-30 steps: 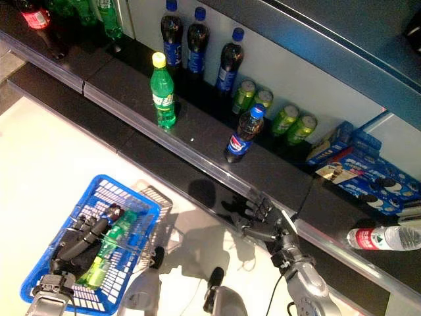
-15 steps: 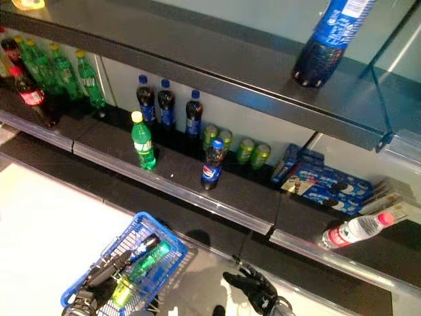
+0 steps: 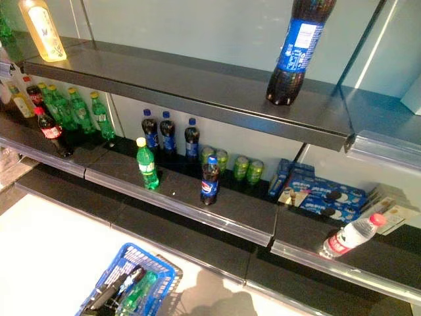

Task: Pick up the drink and place into the basket.

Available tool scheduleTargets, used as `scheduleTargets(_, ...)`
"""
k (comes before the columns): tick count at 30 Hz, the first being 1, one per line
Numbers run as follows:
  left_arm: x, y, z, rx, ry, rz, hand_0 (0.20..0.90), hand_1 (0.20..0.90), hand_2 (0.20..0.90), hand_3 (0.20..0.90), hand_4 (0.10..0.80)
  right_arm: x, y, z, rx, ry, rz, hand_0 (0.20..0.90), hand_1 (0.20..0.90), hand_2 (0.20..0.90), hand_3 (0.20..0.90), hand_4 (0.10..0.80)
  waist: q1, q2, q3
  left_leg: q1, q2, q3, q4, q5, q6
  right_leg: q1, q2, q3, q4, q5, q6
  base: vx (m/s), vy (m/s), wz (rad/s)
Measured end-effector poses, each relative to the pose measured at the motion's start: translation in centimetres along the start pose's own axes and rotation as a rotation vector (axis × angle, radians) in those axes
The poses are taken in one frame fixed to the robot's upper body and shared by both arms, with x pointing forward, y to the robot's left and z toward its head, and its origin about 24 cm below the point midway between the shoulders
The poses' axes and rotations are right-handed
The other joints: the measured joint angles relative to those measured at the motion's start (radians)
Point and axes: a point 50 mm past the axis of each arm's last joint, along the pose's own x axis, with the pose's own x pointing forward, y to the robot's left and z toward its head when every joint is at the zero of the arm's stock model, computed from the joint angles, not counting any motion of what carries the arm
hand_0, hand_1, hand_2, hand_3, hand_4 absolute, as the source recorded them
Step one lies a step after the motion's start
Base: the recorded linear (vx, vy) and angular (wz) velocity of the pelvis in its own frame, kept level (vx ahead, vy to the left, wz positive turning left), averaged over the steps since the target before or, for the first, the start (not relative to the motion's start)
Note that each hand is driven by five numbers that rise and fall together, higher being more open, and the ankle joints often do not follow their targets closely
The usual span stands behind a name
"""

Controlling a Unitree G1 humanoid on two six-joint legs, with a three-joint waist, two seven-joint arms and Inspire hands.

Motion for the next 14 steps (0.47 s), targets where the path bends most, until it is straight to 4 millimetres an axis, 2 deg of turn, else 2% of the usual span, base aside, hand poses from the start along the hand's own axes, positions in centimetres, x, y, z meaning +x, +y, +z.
scheduleTargets(6, -0.3, 1.6, -0.4, 0.006, 0.007, 0.119, 0.300, 0.300, 0.300, 0.200, 0.100, 0.0, -0.4, -0.3, -0.038, -0.004, -0.031, 0.900, 0.900, 0.900, 0.900, 0.800, 0.001, 0.013, -0.022, -0.004, 0.002, 0.009, 0.000, 0.000, 0.000, -0.006, 0.000, -0.002, 0.000, -0.001, -0.001, 0.000, 0.000, 0.00)
scheduleTargets(14, -0.5, 1.8, -0.6, 0.025, 0.021, 0.130, 0.300, 0.300, 0.300, 0.200, 0.100, 0.1, -0.2, -0.5, -0.038, -0.010, -0.057, 0.900, 0.900, 0.900, 0.900, 0.800, 0.004, 0.022, -0.035, -0.016, 0.002, 0.008, 0.000, 0.000, 0.000, -0.007, 0.000, -0.008, 0.001, -0.001, -0.001, 0.004, -0.002, 0.02)
